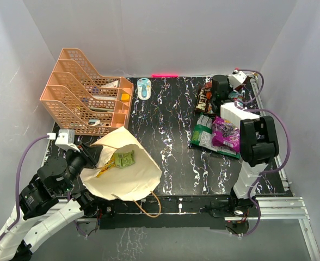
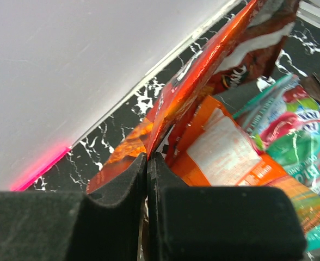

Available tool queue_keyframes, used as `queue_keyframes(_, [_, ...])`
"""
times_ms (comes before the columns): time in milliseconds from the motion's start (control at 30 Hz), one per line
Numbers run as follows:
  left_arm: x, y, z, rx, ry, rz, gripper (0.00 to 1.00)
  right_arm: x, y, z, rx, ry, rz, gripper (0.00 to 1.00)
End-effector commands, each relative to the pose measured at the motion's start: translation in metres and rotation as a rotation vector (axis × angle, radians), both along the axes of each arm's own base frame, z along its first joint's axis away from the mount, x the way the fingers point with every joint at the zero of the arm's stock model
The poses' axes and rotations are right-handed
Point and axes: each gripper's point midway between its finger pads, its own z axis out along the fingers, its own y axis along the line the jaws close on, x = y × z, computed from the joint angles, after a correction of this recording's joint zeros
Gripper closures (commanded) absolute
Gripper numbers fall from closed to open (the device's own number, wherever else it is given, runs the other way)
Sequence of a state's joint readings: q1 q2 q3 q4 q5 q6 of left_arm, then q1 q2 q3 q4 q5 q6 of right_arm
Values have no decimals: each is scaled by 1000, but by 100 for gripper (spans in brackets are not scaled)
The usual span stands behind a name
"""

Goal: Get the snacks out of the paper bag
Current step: Place the snack at the center of the board.

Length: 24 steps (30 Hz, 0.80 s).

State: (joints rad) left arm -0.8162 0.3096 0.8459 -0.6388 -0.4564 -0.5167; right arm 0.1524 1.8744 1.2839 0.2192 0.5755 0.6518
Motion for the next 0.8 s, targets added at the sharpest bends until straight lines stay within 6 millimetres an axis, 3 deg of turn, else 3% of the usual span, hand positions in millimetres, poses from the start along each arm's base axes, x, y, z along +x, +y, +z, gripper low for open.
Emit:
queue_keyframes(0, [-1,7,7,-1,-17,19,91,-13,1,41,56,-145,-48,93])
queue_keyframes(333, [-2,5,8,-5,-13,9,90,-43,5,-21,190,-52,-75,93])
queue_keyframes(767, [-3,5,8,-14,-9,9,90,-52,24,-58,306,-8,-44,93])
